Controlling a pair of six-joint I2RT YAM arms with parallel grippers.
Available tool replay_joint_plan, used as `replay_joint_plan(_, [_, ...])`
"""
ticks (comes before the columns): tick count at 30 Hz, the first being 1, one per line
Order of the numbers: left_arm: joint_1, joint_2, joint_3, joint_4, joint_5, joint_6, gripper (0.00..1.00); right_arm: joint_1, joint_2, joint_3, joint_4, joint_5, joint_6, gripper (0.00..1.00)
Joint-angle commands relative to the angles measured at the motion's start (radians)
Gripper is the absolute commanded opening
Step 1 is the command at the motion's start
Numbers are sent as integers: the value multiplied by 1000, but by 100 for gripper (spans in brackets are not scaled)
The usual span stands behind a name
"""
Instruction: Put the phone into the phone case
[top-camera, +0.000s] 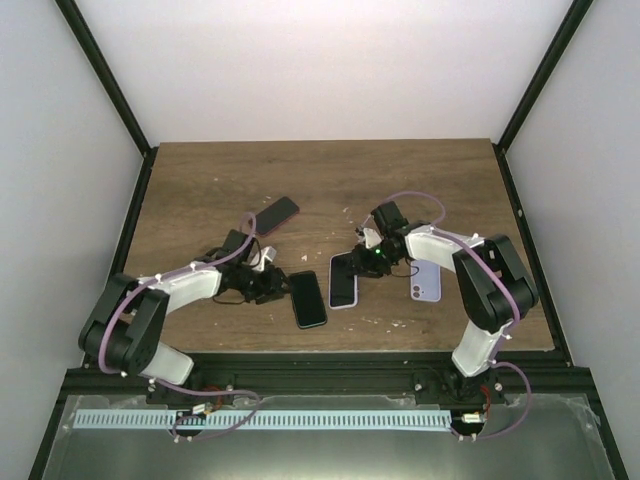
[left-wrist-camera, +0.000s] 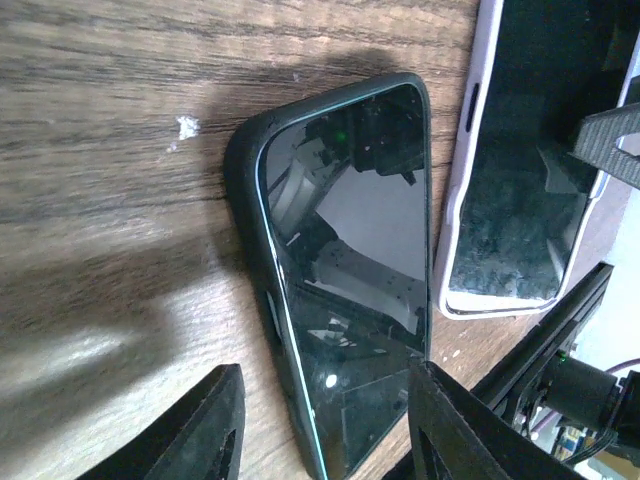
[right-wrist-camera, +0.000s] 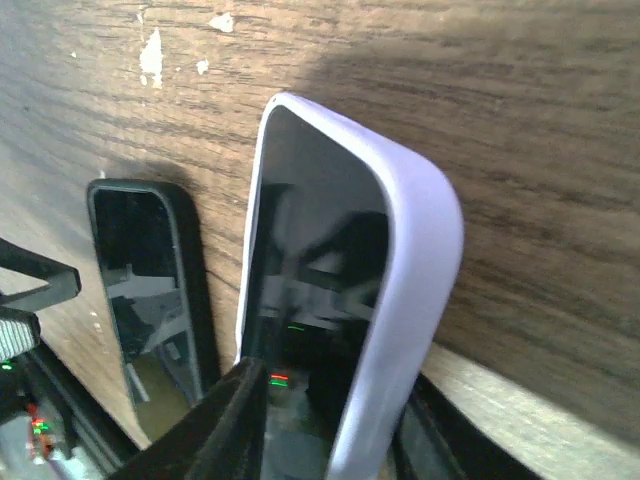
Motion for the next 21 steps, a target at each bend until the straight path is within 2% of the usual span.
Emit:
replay_joint_plan(1, [-27,76,-1,124,30,-58,46,-10,-5,43,19,60,13,37])
replay_joint_plan(9, [-52,170,33,188,43,-104,44,-13,-75,37,-38,241,80,58])
replay_joint_plan(15, [-51,168,80,200,54,-137,50,-18,-120,61,-109,414,90,60])
replay_joint_plan(21, [-35,135,168,71,8,-76,67,-23,-125,64,-214,696,110,57])
